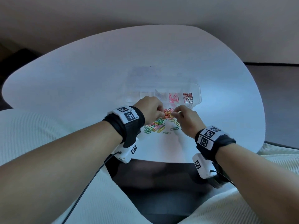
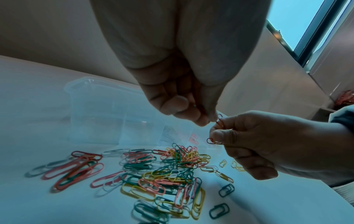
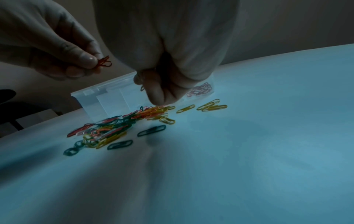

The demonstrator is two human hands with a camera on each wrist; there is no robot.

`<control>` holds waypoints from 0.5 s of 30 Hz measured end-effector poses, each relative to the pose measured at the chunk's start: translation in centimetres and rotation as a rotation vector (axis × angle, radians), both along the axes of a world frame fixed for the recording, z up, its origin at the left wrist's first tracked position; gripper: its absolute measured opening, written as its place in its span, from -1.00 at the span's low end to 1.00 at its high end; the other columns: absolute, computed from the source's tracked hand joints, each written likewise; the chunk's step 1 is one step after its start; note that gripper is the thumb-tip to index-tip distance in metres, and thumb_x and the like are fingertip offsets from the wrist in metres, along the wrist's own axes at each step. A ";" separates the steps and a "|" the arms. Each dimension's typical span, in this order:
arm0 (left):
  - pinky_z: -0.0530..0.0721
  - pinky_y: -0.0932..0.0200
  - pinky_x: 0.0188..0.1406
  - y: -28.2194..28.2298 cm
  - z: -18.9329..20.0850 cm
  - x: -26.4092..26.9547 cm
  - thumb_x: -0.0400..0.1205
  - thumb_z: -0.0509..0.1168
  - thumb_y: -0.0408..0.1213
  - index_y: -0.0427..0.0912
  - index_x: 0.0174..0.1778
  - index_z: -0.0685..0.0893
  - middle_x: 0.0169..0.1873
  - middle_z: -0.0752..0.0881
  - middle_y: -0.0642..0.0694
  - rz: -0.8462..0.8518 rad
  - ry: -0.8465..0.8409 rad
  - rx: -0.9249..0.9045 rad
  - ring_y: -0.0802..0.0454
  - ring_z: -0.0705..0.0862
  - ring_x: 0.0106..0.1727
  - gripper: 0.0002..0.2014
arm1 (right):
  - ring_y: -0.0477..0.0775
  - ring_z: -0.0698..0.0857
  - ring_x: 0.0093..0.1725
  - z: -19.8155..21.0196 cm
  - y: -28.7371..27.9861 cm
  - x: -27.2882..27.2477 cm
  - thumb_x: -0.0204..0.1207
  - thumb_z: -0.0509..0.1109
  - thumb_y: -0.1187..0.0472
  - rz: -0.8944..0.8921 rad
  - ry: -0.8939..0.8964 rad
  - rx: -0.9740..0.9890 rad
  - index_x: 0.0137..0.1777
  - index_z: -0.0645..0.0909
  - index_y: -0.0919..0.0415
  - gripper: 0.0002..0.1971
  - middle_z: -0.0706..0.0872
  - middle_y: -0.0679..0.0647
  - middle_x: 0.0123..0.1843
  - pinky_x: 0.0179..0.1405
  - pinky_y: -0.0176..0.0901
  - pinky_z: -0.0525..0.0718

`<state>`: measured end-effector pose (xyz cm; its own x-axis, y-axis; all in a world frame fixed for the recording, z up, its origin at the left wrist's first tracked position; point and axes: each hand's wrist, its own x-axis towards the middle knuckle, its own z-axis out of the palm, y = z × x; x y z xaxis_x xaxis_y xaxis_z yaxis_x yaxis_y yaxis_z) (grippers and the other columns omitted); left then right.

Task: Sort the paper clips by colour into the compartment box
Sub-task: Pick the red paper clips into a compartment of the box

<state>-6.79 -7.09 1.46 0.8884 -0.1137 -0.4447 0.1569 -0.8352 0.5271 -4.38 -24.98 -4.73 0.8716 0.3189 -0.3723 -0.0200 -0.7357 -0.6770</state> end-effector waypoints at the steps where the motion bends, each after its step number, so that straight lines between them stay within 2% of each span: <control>1: 0.62 0.16 -0.12 0.0 0.0 0.1 0.62 0.37 -0.16 -0.14 -0.06 0.77 -0.22 0.76 -0.03 0.010 0.000 -0.005 0.00 0.70 -0.14 -0.85 | -0.10 0.52 -0.39 0.1 0.0 0.0 0.69 0.23 0.10 0.015 0.002 0.014 0.07 0.52 0.15 -0.87 0.57 -0.03 -0.39 -0.40 -0.23 0.38; 4: 0.67 0.11 -0.07 0.1 0.0 0.1 0.61 0.38 -0.16 -0.17 -0.05 0.78 -0.21 0.79 -0.06 0.031 0.002 -0.014 -0.01 0.72 -0.13 -0.84 | -0.12 0.48 -0.45 0.3 -0.2 -0.1 0.71 0.18 0.20 0.046 0.044 0.037 0.17 0.41 0.11 -0.90 0.54 -0.02 -0.41 -0.39 -0.20 0.39; 8: 0.67 0.12 -0.09 0.1 -0.1 0.0 0.62 0.37 -0.18 -0.15 -0.06 0.77 -0.23 0.77 -0.04 0.036 0.013 -0.017 0.00 0.73 -0.14 -0.86 | -0.34 0.54 -0.49 0.7 -0.6 -0.4 0.65 0.16 0.36 0.053 0.101 0.051 0.23 0.35 0.00 -0.72 0.73 -0.03 -0.27 -0.31 -0.23 0.46; 9: 0.67 0.12 -0.08 0.1 -0.1 -0.1 0.62 0.37 -0.18 -0.14 -0.06 0.77 -0.23 0.77 -0.03 0.037 0.015 -0.015 0.00 0.73 -0.13 -0.87 | -0.31 0.54 -0.50 1.0 -0.7 -0.5 0.64 0.19 0.35 0.045 0.120 0.062 0.25 0.35 -0.03 -0.70 0.77 -0.03 -0.23 -0.34 -0.23 0.49; 12: 0.69 0.08 -0.06 0.2 -0.1 -0.1 0.62 0.37 -0.17 -0.15 -0.06 0.77 -0.22 0.78 -0.04 0.043 0.016 -0.013 0.00 0.73 -0.13 -0.86 | 0.03 0.56 -0.55 1.8 -0.9 -0.8 0.62 0.31 0.28 -0.011 0.164 0.129 0.23 0.38 -0.06 -0.70 0.82 0.00 -0.21 -0.47 -0.14 0.58; 15: 0.69 0.09 -0.06 0.1 0.0 -0.1 0.62 0.38 -0.17 -0.15 -0.05 0.78 -0.22 0.78 -0.03 0.045 0.014 -0.020 0.01 0.74 -0.13 -0.85 | 0.06 0.60 -0.56 2.3 -1.4 -0.6 0.62 0.33 0.30 -0.034 0.176 0.155 0.20 0.54 0.08 -0.80 0.83 0.02 -0.20 -0.46 -0.18 0.65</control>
<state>-6.86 -7.02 1.48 0.8863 -0.0831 -0.4556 0.2016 -0.8164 0.5411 -5.02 -26.36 -2.44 0.8089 0.3556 -0.4683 -0.1704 -0.6205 -0.7655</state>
